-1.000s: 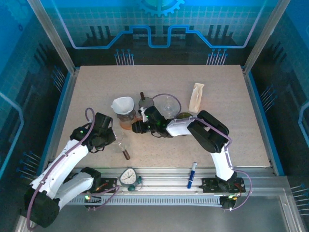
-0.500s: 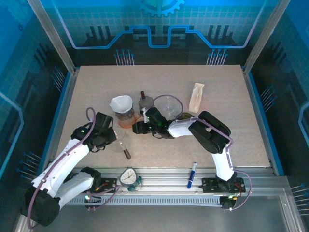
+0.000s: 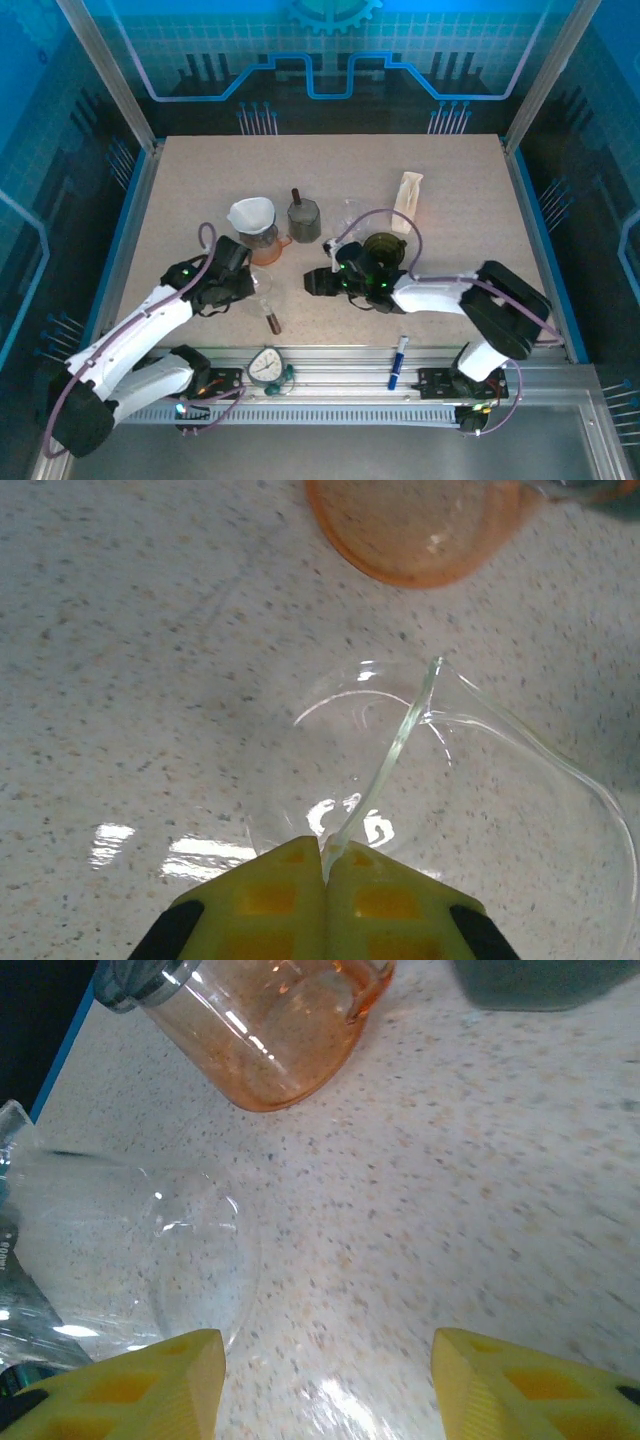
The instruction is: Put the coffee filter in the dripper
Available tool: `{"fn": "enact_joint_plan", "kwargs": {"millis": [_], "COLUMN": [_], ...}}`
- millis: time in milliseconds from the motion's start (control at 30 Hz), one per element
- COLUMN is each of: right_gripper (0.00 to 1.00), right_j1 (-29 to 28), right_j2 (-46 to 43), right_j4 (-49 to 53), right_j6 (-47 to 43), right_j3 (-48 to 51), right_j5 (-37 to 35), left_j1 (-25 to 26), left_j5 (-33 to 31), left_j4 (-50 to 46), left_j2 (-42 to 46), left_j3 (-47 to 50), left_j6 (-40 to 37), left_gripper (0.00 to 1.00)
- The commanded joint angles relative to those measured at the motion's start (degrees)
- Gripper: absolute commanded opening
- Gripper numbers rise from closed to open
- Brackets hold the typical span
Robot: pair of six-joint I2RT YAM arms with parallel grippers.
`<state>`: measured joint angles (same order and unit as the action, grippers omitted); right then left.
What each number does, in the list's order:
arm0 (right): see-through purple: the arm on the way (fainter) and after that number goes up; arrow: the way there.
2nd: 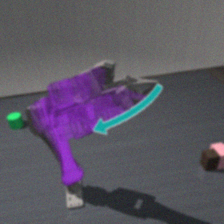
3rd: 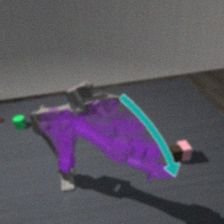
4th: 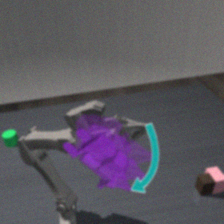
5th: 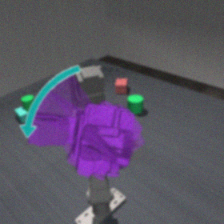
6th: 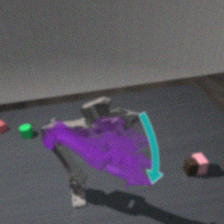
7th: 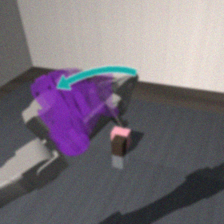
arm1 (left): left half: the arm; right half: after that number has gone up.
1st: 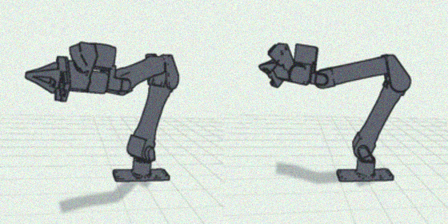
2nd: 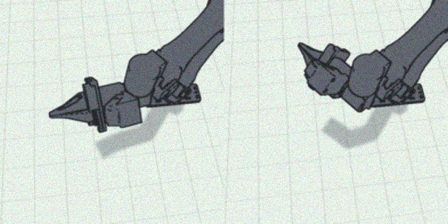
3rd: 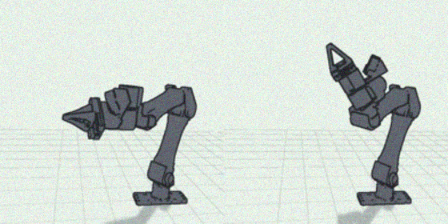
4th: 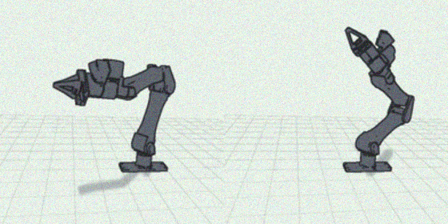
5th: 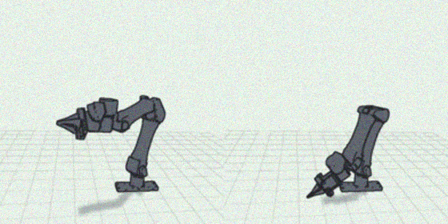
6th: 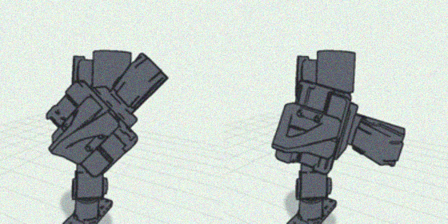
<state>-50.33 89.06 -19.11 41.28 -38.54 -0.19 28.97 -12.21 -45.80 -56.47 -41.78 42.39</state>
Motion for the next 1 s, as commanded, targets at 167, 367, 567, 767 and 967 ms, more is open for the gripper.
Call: {"fn": "enact_joint_plan", "kwargs": {"millis": [167,367,567,767,967], "right_gripper": [0.59,0.61,0.62,0.64,0.65], "right_j1": [-0.3,0.5,1.4,3.6,6.8], "right_j2": [-18.3,-29.7,-38.4,-42.6,-43.4], "right_j4": [14.2,23.9,33.1,41.2,43.7], "right_j6": [-4.4,-5.8,-6.2,-7.1,-8.1], "right_j3": [8.8,11.8,12.5,11.0,8.6], "right_j5": [-11.9,-16.3,-19.8,-22.2,-21.7], "left_j1": [10.5,18.0,22.2,25.3,25.7], "left_j5": [-4.1,-6.1,-5.4,-3.8,-2.6], "left_j4": [7.2,7.7,7.7,7.1,7.2], "left_j2": [-7.9,-17.4,-25.6,-30.3,-31.7], "left_j3": [-8.0,-16.0,-21.5,-23.5,-22.9], "left_j6": [4.2,2.2,-0.5,-1.5,-1.7], "left_gripper": [0.0,0.0,0.0,0.0,0.04]}}
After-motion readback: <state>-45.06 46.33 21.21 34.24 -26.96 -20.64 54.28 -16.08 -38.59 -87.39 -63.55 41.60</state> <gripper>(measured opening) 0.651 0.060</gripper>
